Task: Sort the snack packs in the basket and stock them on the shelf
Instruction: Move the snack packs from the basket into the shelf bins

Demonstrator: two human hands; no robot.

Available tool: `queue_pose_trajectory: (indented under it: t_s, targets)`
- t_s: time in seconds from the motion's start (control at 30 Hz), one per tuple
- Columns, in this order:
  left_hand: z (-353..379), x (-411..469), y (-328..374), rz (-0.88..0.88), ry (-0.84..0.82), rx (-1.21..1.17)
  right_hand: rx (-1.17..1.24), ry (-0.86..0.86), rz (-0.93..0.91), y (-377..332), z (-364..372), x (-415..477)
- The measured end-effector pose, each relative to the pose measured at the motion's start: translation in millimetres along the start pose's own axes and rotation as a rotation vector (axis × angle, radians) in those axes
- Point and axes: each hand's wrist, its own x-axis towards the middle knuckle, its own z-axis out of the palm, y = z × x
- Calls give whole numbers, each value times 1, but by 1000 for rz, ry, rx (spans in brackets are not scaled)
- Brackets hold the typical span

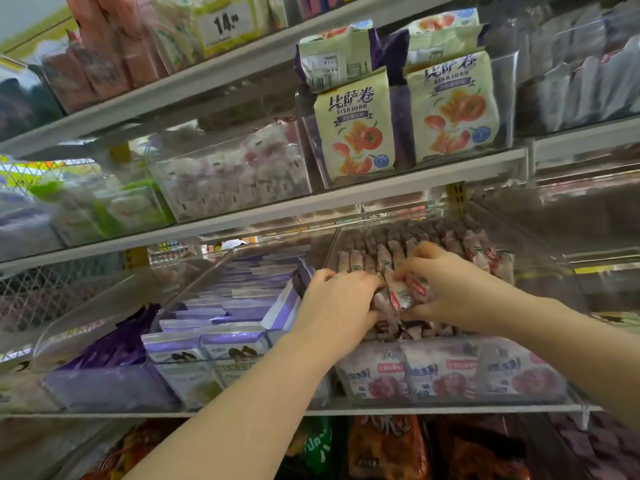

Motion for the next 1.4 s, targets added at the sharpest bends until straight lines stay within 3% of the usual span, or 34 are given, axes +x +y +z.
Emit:
queue_pose_trajectory:
  t_s: [0.17,0.37,0.63,0.83,0.97,1.1,1.23,1.33,1.4]
  targets:
    - [5,0,-1,50,-12,-56,-70,39,22,-9,5,6]
    - [6,7,6,86,63,-54,-34,-92,-9,0,-11,-1]
    - [6,21,-1,131,-5,72,-154,61,90,-7,3,6]
    - [10,14,-4,169,-120,140,-65,-92,49,-8,-5,1]
    - [4,8,-3,130,-100,84,-49,-129,40,-9,-17,-6]
    - [-8,-13,-8,68,29,-49,-61,53,24,-22,-19,-18]
    - [-18,-68,-22,-14,279,-170,8,319,-167,-69,-6,-35]
    - [-14,-127,-40,-84,459,-187,74,320,-308,-117,26,-47]
    - [-6,-171,-55,-134,488,-172,114,244,-379,-149,56,-54]
